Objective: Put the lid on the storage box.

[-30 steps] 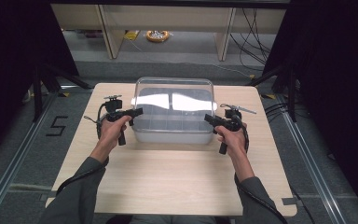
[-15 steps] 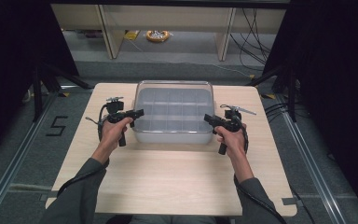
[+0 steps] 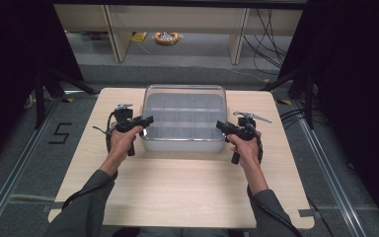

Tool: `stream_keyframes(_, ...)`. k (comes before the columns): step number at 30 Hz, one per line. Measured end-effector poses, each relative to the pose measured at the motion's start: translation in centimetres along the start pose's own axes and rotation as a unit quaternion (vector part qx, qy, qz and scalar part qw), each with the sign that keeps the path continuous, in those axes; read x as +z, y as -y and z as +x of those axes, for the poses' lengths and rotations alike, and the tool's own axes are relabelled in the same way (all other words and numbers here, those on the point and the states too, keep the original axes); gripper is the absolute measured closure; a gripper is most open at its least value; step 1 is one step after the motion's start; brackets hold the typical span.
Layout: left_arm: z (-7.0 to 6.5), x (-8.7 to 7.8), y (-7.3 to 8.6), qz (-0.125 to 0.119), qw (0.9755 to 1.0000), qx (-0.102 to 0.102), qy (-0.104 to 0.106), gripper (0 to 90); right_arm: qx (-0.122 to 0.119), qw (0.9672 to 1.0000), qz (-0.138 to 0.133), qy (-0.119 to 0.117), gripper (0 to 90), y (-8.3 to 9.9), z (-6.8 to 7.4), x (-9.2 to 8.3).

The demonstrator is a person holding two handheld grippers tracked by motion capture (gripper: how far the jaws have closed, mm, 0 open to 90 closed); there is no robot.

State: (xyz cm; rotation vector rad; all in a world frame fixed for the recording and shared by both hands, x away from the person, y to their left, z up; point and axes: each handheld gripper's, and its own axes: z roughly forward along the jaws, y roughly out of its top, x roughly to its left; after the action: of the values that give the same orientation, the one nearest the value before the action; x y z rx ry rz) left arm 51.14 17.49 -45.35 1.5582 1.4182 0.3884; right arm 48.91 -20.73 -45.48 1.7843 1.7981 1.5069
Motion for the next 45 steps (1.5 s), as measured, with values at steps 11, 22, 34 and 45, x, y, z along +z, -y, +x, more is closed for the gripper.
stream_keyframes(11,-0.7,0.4,0.5,0.009,0.9977,0.053,-0.041,46.9,-0.037,0.9992,-0.017,0.000,51.5,-0.2,-0.7,0.3)
stream_keyframes(22,-0.2,0.2,0.4,0.019,0.9985,0.043,-0.029,47.9,-0.027,0.9996,0.004,0.003,51.1,-0.7,-0.4,0.1)
stream_keyframes(34,-0.1,-0.1,0.4,0.027,0.9985,0.041,-0.023,48.4,0.001,0.9996,0.026,-0.004,44.4,-1.5,-0.5,0.0)
stream_keyframes(45,-0.2,0.0,0.4,0.032,0.9984,0.037,-0.028,49.0,0.007,0.9998,0.003,0.017,46.3,-1.9,-2.3,-2.2)
